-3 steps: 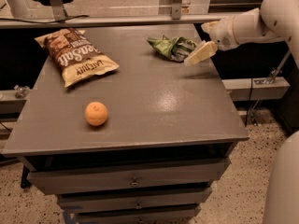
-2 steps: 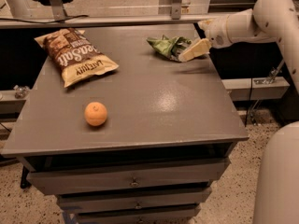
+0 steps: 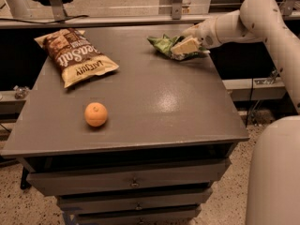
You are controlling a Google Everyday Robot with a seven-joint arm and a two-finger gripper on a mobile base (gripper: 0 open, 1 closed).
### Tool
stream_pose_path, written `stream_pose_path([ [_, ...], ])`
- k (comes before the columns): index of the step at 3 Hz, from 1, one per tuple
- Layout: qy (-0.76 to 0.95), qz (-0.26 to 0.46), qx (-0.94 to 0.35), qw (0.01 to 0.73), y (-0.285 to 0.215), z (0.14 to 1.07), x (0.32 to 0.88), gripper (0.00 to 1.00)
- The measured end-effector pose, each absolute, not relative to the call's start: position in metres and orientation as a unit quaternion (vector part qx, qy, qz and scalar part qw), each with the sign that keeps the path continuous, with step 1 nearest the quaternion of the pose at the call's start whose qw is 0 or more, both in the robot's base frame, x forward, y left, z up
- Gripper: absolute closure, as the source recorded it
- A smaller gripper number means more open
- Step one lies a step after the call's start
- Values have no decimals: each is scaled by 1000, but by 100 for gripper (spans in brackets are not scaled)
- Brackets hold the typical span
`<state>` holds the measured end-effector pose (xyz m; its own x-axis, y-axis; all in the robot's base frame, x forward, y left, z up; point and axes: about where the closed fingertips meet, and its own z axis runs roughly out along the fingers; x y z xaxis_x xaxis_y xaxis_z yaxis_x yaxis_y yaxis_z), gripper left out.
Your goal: Pick green jalapeno chip bag
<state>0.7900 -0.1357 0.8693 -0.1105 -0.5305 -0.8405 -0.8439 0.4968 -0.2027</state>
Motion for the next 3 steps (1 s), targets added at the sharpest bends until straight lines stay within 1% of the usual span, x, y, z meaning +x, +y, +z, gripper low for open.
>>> stream_pose_path([
  [2,730,151,-472,471,-138,885,783,85],
  [3,729,149,-473,471,-140,896,772,100],
])
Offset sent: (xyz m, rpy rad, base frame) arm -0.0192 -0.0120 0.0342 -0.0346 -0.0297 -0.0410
